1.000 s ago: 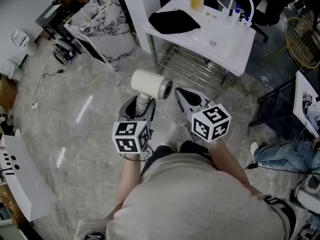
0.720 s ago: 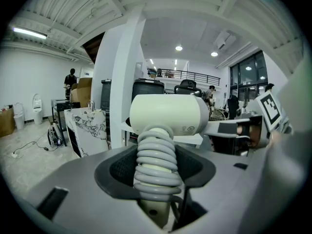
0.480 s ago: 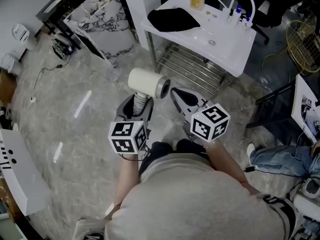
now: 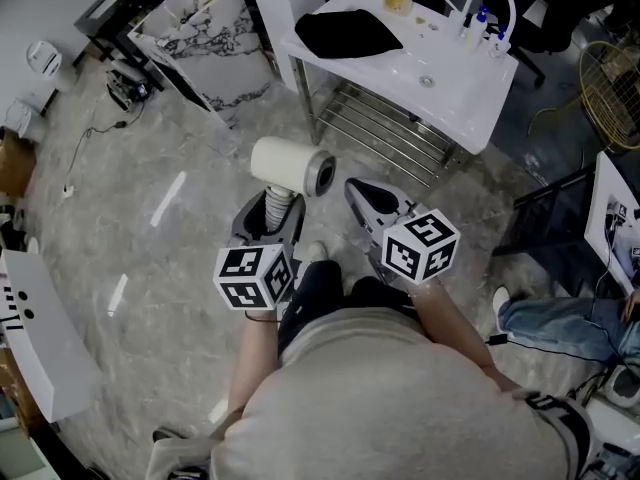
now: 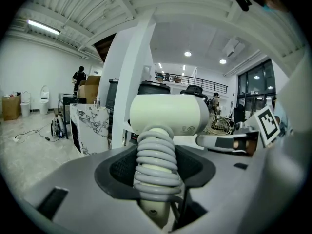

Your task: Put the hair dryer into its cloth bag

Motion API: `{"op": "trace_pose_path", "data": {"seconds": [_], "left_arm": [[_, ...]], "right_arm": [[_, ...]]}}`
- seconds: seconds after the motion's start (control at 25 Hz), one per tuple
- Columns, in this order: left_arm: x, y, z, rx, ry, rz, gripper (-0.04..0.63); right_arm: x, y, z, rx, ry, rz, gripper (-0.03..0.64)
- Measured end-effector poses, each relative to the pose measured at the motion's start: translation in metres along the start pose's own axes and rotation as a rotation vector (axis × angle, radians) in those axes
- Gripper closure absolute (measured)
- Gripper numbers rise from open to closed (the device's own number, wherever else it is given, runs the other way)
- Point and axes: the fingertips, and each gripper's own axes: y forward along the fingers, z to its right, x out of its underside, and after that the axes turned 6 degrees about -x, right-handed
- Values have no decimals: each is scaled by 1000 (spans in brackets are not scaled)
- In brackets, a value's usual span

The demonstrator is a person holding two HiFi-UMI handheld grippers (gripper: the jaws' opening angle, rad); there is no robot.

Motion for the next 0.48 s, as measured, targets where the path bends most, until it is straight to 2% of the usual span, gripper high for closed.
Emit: {"op": "trace_pose_path", "data": {"seconds": [0.24,0.48], "left_arm": [[-10,26,-11,15,17,7,365],[-30,73,-47,24,52,7,365]], "right_arm": [[-4,23,22,21,7,-11,618],[-18,77,49,34,5,-13,618]]}}
